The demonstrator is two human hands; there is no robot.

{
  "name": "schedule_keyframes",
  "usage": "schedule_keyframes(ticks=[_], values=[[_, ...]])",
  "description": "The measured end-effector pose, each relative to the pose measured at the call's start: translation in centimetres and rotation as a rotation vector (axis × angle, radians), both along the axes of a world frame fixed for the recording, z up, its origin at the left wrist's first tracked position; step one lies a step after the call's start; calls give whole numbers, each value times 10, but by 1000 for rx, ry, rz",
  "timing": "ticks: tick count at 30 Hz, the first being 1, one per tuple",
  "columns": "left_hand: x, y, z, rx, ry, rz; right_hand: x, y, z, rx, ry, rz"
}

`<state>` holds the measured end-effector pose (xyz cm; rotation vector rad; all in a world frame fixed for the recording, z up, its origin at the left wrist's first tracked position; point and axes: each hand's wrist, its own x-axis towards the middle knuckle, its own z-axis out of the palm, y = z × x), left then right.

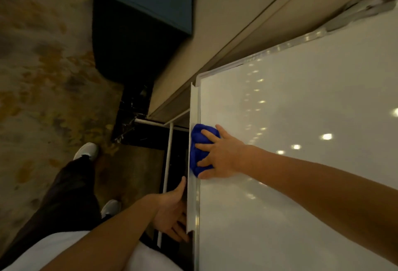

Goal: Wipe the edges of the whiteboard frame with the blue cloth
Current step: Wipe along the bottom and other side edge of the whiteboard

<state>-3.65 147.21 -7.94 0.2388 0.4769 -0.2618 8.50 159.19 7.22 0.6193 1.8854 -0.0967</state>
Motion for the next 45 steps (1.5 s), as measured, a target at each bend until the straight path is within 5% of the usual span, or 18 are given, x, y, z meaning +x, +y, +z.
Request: schedule_keyframes(ticks=[8,14,21,30,35,39,42,45], values=[[2,158,24,-195,52,573,-9,55,5,-9,-41,58],[-5,240,29,-114,194,458,-33,192,-14,249,-109,-135],[2,306,32,-103,250,601,-16,138,-12,240,-25,-113],[13,324,33,93,386,471,-19,217,-12,373,39,-186],[32,339,45,354,538,531,4,203,27,540,81,-210],[49,340,61,1045,884,375,38,174,80,792,65,-268],[56,340,95,1526,712,298,65,159,132,1009,73,-374],[73,348,135,1720,377,306,77,151,166,1281,100,-586]])
